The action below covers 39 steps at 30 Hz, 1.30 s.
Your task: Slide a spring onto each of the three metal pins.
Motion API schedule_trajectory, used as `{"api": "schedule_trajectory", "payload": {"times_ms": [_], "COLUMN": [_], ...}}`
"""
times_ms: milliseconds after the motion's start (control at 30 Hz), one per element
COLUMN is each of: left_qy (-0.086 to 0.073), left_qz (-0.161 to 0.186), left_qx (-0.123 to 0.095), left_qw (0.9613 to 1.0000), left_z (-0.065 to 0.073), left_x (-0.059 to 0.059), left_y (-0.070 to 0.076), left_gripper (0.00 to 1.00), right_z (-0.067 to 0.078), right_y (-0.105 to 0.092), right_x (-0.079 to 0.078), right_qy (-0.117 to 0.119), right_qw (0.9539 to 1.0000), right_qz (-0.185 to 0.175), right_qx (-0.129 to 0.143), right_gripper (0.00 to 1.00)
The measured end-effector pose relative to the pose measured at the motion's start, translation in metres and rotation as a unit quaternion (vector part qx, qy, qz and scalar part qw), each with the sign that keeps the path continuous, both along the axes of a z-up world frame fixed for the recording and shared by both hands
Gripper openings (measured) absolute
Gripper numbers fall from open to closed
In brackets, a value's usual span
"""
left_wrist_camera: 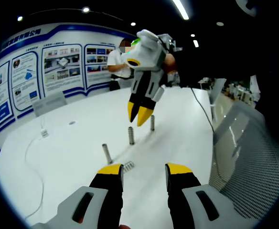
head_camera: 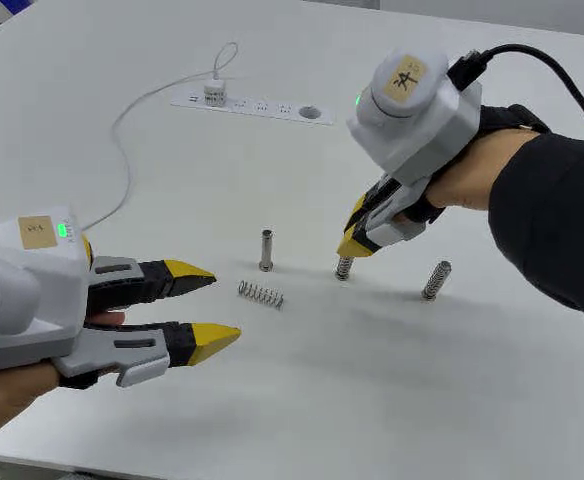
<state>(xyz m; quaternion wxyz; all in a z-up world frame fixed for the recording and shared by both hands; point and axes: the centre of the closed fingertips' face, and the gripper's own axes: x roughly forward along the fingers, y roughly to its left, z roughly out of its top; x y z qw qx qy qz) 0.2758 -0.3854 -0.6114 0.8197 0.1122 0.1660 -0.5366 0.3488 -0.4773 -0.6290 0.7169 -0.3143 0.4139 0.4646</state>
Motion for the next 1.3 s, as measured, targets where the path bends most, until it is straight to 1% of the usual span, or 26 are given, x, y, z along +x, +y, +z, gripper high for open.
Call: {"api": "schedule_trajectory", "payload": {"times_ms": [100, 167, 200, 367, 433, 800, 933, 1067, 1233, 1300], "left_qy": [-0.001, -0.001, -0.001, -0.001, -0.001, -0.002, -0.002, -0.001, -0.001, -0.001], "left_qz": [0.002, 0.003, 0.003, 0.005, 0.005, 0.007, 0.007, 0.008, 0.009, 0.01], "left_qx": [0.0, 0.0, -0.001, -0.002, -0.001, -0.001, -0.001, 0.0, 0.002, 0.001], "left_qw": [1.0, 1.0, 1.0, 1.0, 1.0, 1.0, 1.0, 1.0, 1.0, 1.0], "left_z": [0.001, 0.001, 0.001, 0.001, 0.001, 0.001, 0.001, 0.0, 0.0, 0.0], "left_x": [0.0, 0.0, 0.0, 0.0, -0.001, -0.001, -0.001, -0.001, -0.001, -0.001], "left_y": [0.001, 0.002, 0.003, 0.003, 0.003, 0.003, 0.004, 0.005, 0.006, 0.006], "left_gripper": [0.36, 0.36, 0.36, 0.36, 0.36, 0.36, 0.36, 0.36, 0.36, 0.36], "right_z": [-0.008, -0.012, -0.017, -0.032, -0.036, -0.056, -0.062, -0.07, -0.078, -0.083], "right_y": [0.012, 0.017, 0.021, 0.031, 0.035, 0.05, 0.053, 0.054, 0.058, 0.058], "right_x": [-0.001, -0.005, -0.006, -0.009, -0.011, -0.013, -0.013, -0.01, -0.014, -0.014], "right_qy": [0.005, 0.01, 0.013, 0.022, 0.025, 0.037, 0.038, 0.043, 0.05, 0.053], "right_qw": [1.0, 0.9999, 0.9998, 0.9997, 0.9996, 0.9993, 0.9992, 0.9988, 0.9985, 0.9984], "right_qz": [0.006, 0.009, 0.011, 0.014, 0.014, 0.0, -0.005, -0.019, -0.02, -0.021], "right_qx": [0.004, 0.005, 0.004, 0.002, 0.003, 0.011, 0.009, 0.01, 0.006, 0.003], "right_gripper": [0.15, 0.15, 0.15, 0.15, 0.15, 0.15, 0.15, 0.15, 0.15, 0.15]}}
